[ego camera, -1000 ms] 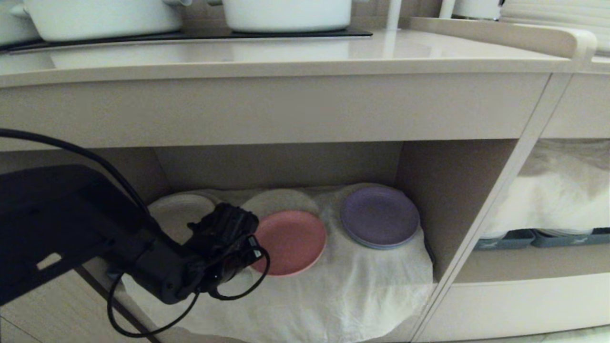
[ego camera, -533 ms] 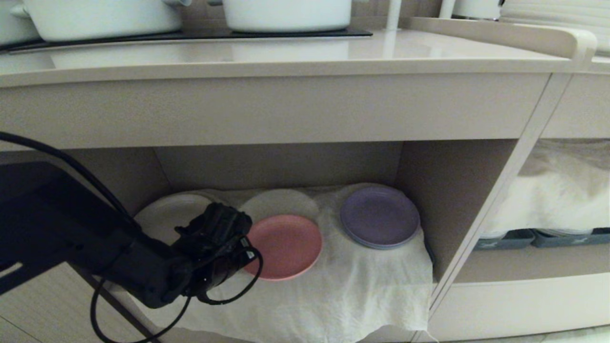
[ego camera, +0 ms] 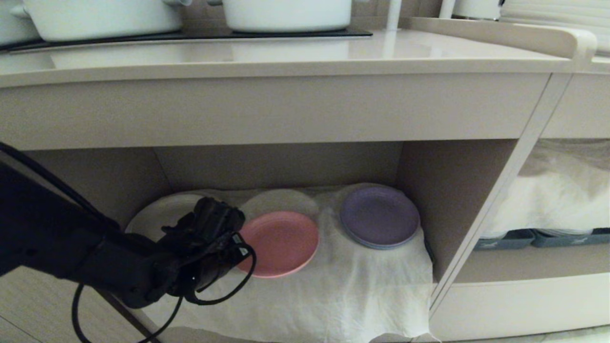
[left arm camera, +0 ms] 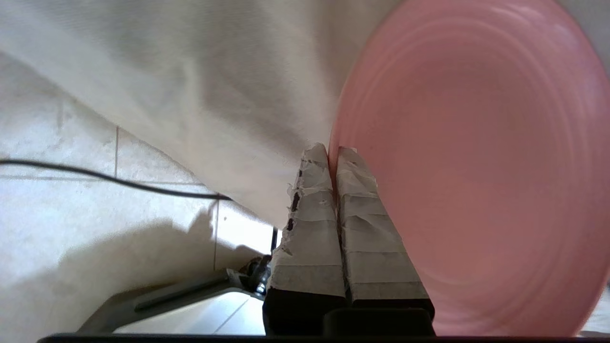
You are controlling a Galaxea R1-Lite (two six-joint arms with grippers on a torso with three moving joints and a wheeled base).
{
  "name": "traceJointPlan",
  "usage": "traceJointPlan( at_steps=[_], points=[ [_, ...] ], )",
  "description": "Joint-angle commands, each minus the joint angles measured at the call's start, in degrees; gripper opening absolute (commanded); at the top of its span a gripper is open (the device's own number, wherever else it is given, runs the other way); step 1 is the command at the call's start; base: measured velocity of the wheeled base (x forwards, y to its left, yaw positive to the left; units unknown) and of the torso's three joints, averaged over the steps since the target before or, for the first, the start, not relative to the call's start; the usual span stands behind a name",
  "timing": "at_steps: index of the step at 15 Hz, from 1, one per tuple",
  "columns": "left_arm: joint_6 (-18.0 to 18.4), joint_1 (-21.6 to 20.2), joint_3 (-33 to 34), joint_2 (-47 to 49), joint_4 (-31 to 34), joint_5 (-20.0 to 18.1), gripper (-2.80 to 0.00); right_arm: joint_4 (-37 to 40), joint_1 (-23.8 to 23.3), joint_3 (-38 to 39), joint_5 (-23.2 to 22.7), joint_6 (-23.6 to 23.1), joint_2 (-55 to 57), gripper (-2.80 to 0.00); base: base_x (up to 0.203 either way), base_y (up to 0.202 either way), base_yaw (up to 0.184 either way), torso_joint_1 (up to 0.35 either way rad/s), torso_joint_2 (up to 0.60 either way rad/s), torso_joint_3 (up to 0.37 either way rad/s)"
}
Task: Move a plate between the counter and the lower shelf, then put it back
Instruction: Pick up the plate in the cupboard
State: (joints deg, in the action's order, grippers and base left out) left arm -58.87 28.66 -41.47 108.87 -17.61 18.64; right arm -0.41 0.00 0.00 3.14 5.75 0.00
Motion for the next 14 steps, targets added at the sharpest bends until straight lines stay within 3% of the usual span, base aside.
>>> traceJointPlan(
  at_steps=[1,14],
  points=[
    [-0.9,0.0,0.0,-1.8,1.0,0.8,-2.8,0.0,0.0,0.0,0.0,0.0,0.0,-2.8,0.0,0.0,0.0,0.0,0.0,0.0],
    [-0.6,0.9,9.5,-14.3,5.0,1.7,-2.8,0.0,0.0,0.0,0.0,0.0,0.0,-2.8,0.0,0.0,0.0,0.0,0.0,0.0]
  ],
)
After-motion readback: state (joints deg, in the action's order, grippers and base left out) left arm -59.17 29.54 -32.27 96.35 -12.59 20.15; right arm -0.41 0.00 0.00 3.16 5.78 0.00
